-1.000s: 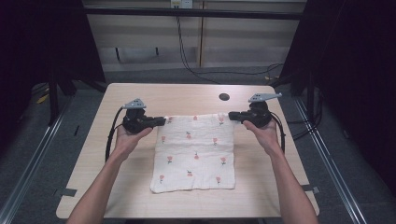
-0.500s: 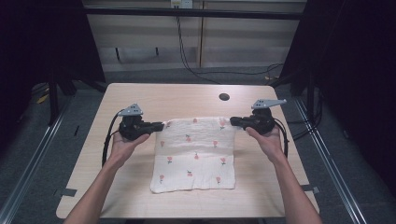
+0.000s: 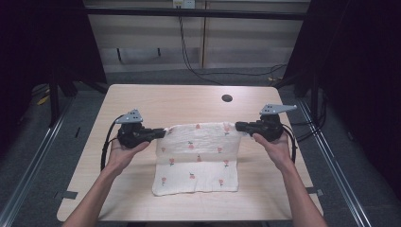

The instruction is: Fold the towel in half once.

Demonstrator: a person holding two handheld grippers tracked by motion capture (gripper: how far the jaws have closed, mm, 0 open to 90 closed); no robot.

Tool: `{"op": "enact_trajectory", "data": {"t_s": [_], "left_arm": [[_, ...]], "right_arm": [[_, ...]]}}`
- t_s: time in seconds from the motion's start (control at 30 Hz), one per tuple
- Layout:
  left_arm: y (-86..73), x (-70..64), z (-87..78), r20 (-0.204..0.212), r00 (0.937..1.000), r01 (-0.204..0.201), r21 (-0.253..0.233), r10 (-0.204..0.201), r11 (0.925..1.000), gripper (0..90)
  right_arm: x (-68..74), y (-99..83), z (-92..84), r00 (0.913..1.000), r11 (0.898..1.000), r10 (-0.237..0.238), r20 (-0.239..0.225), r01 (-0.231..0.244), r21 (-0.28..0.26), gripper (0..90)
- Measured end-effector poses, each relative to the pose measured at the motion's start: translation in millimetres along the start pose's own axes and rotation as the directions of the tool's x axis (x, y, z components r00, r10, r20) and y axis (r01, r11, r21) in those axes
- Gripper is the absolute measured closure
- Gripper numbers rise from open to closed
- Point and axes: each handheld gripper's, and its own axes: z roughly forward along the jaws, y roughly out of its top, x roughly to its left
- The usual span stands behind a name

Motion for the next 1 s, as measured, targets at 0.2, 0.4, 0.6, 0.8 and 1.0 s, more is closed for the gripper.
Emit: {"op": "enact_trajectory", "data": {"t_s": [0.2, 0.4, 0.6, 0.8, 1.0], "left_arm": [[-6.8, -4.1, -3.4, 0.0, 1.0, 0.01, 0.011, -0.01, 0.9999, 86.1], [-12.1, -6.2, -13.5, 0.006, 0.9999, 0.011, 0.007, -0.011, 0.9999, 86.1], [-19.7, -7.4, -15.1, 0.015, 0.9999, 0.009, -0.004, -0.009, 0.9999, 86.0], [-26.6, -8.7, -12.1, 0.0, 1.0, -0.003, 0.017, 0.003, 0.9998, 85.9], [-36.8, -13.4, -8.2, 0.005, 0.9999, -0.012, 0.049, 0.012, 0.9987, 85.9]], "right_arm": [[9.6, -8.9, -3.9, 0.9998, 1.0, -0.016, -0.015, 0.016, 0.016, 86.7], [14.6, -13.8, -10.4, 0.9997, 1.0, -0.019, -0.016, 0.02, 0.019, 86.6], [15.2, -18.9, -14.9, 0.9998, 0.999, -0.016, -0.014, 0.016, 0.031, 86.6], [22.6, -27.9, -13.7, 0.9995, 0.999, -0.028, -0.014, 0.029, 0.04, 86.4], [30.8, -39.1, -12.0, 0.9989, 0.997, -0.039, -0.026, 0.04, 0.067, 86.3]]}}
